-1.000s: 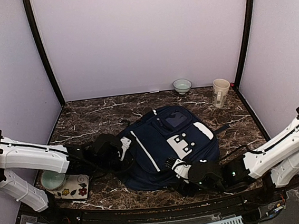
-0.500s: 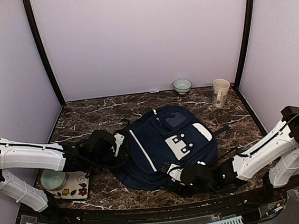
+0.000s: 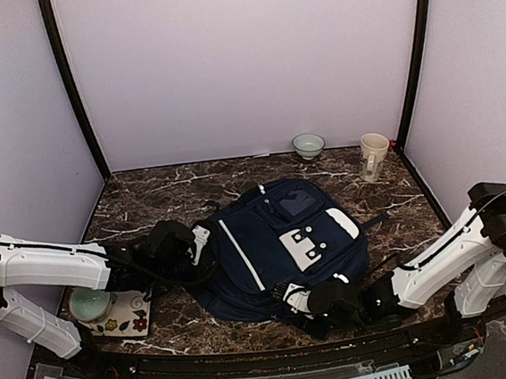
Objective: Pack the student bag
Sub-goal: Zip the second largest pocket of the bag in the student bag.
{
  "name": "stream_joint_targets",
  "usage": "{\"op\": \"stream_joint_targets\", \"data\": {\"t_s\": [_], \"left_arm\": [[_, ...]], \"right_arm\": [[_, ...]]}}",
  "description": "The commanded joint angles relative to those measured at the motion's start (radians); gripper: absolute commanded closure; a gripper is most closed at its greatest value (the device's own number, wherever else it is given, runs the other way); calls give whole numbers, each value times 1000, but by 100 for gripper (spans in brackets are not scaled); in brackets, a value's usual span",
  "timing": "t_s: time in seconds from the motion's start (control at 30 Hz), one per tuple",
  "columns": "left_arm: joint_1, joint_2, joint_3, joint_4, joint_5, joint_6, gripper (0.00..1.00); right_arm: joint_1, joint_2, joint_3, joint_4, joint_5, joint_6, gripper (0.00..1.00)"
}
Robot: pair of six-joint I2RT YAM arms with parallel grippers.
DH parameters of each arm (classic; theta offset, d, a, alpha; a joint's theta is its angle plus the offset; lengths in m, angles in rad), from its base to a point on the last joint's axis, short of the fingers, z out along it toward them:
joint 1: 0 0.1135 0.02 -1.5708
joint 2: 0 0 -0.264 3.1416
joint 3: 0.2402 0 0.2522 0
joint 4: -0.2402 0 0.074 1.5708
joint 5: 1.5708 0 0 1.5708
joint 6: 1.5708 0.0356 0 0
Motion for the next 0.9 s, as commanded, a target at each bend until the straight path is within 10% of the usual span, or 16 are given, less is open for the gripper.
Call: {"op": "stream_joint_targets", "data": {"t_s": [0.0,0.17,0.87], "left_arm": [[8,-29,-12,-6,-12,8,100],[8,-21,-8,-8,41,6,100],[-266,80,137,-115,171,-73,100]], "right_arm": [[-4,84,40,25,33,29,56],[-2,108,70,45,-23,39,100],[10,191,236,230,-74,142,100]]}}
